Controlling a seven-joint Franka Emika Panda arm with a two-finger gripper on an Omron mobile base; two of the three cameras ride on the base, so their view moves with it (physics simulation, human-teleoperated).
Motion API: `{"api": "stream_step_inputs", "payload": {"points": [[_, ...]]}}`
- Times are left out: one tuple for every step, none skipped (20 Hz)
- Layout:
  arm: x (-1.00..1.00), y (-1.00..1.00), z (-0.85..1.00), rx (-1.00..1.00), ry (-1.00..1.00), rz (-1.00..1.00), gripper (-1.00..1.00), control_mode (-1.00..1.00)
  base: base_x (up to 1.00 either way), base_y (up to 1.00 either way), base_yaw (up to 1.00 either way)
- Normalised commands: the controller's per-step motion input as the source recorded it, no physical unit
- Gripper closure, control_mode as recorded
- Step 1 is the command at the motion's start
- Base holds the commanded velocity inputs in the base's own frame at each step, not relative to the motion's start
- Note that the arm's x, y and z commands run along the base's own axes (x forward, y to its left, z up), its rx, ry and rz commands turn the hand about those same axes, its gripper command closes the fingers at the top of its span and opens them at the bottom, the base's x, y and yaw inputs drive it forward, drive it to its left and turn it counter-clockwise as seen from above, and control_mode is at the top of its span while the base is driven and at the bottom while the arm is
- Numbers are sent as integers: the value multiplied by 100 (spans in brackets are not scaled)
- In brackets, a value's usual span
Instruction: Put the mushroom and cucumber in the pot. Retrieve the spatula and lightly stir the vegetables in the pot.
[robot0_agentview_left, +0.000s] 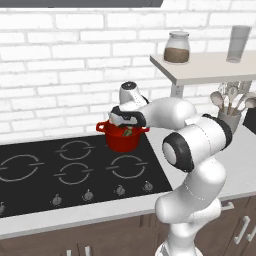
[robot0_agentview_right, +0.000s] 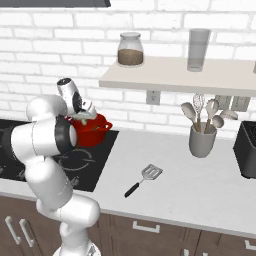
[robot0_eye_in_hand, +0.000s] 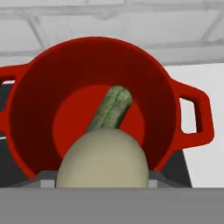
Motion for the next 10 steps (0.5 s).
{"api": "stream_step_inputs", "payload": {"points": [[46,0,-64,-3,13,-1,100,-100,0,0,0],[44,0,-65,-3,12,-1,100,-100,0,0,0],[39,0,-57,-3,9,-1,100,-100,0,0,0],[33,0,-51,-2,5,0,100,-100,0,0,0],[34,0,-48,-1,5,0,100,-100,0,0,0],[34,0,-44,0,3,0,100,-100,0,0,0],[36,0,-38,0,1,0,100,-100,0,0,0],[36,0,-29,0,0,0,-100,-100,0,0,0],[21,0,-10,0,0,0,-100,-100,0,0,0],[8,0,0,0,0,0,-100,-100,0,0,0]]}}
